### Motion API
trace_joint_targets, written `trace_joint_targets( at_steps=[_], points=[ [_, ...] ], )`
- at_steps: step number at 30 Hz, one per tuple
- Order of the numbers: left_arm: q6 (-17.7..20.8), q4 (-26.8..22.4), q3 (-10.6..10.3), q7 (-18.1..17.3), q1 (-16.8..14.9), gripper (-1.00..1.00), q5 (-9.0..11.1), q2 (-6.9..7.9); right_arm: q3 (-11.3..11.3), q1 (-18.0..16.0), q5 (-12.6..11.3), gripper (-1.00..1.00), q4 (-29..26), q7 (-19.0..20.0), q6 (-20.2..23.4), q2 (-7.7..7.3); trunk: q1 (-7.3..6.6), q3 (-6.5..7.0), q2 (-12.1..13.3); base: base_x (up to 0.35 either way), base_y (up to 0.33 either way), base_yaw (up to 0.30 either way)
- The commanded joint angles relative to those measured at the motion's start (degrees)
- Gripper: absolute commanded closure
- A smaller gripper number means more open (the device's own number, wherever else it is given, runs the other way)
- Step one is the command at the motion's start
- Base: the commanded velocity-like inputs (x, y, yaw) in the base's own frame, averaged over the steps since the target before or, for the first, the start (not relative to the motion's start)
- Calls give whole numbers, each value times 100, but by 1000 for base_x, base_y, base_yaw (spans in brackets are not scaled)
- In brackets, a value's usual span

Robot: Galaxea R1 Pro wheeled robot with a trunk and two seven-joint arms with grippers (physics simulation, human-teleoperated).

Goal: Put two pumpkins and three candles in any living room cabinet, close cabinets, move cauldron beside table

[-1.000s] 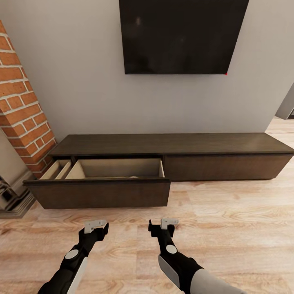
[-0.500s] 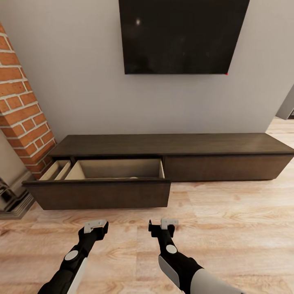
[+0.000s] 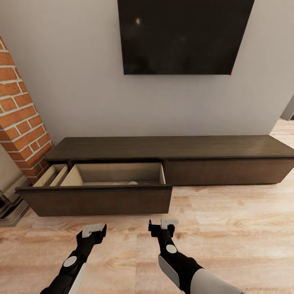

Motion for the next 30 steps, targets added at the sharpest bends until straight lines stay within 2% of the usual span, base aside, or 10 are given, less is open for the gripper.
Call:
trace_joint_targets(
  at_steps=[1, 30],
  points=[
    [-26, 13, 1, 1, 0, -100, 4, -2, 4, 0, 1, -100, -1, -4, -12, 0, 0, 0, 0, 122, 0, 0],
    [-108, 64, 6, 0, 0, -100, 8, -6, -28, 0, -2, -100, 14, -11, -75, 0, 0, 0, 0, 39, 0, 0]
  ],
)
